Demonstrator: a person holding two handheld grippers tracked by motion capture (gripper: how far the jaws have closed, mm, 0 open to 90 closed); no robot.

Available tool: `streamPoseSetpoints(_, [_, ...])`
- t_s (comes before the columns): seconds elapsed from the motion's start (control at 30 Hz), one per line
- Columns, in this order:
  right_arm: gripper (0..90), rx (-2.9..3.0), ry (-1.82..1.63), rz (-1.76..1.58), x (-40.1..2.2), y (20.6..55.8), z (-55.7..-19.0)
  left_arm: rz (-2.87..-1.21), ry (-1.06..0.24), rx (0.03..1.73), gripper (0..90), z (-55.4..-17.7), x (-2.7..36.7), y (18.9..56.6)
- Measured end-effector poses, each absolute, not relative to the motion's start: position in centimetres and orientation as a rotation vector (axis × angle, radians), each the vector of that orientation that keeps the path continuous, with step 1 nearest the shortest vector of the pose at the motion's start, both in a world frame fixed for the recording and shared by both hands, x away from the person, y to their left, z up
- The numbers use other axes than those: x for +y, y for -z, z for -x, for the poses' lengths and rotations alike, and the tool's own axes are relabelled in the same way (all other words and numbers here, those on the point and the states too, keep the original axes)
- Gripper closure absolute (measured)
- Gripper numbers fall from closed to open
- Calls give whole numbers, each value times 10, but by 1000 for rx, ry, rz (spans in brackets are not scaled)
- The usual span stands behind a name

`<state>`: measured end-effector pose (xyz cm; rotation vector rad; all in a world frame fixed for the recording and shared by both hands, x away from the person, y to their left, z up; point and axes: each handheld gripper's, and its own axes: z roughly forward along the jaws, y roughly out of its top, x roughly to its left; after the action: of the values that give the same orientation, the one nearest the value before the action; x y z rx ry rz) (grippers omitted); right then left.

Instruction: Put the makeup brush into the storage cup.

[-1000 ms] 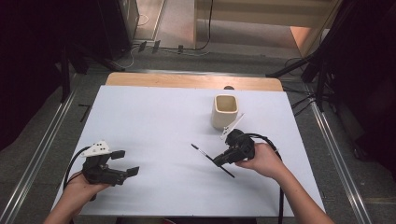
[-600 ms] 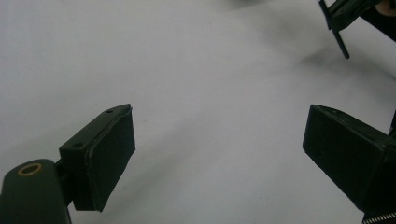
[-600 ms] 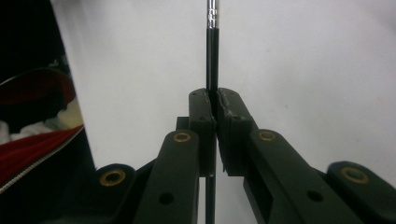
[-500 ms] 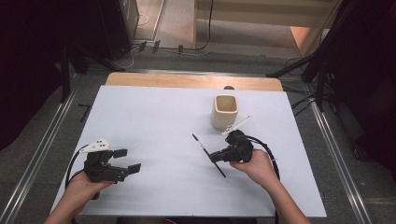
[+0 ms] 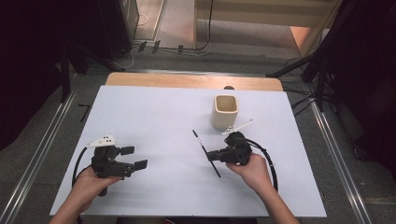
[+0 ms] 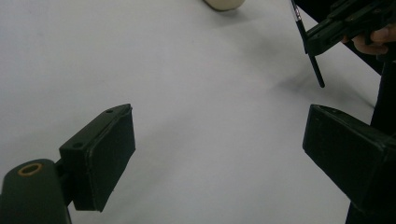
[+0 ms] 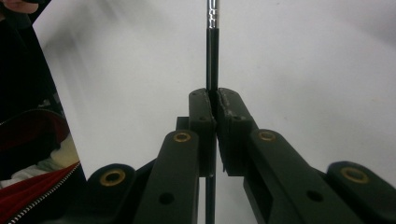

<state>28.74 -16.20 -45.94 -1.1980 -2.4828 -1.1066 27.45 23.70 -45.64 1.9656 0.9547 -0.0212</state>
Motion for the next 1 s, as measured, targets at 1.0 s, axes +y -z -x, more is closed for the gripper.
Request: streamPoseSetpoints(1.0, [868, -2421, 1203, 1299, -138, 464, -288, -1986, 72, 940, 95, -286, 201, 456])
